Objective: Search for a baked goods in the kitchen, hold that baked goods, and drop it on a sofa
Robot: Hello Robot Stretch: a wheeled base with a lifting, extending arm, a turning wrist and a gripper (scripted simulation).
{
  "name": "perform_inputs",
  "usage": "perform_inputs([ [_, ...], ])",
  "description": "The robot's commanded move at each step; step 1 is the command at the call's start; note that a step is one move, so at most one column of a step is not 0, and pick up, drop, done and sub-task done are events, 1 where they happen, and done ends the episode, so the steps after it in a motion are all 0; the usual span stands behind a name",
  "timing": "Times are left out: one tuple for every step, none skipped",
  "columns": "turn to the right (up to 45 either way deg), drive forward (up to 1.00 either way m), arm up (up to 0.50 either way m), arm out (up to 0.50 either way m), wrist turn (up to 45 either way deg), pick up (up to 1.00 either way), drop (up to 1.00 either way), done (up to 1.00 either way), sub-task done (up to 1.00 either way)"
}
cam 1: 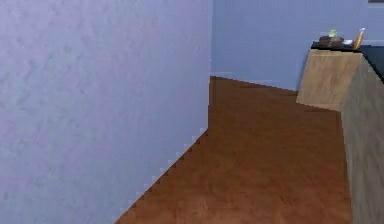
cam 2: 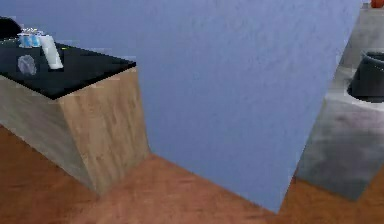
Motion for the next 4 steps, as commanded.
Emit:
perform_inputs([
  [27.0, 0.00, 0.00, 0.00, 0.0, 0.00, 0.00, 0.00, 0.00],
  [0.0, 0.85, 0.00, 0.00, 0.0, 0.00, 0.00, 0.00, 0.00],
  [3.0, 0.00, 0.00, 0.00, 0.0, 0.00, 0.00, 0.00, 0.00],
  [0.0, 0.80, 0.00, 0.00, 0.0, 0.00, 0.00, 0.00, 0.00],
])
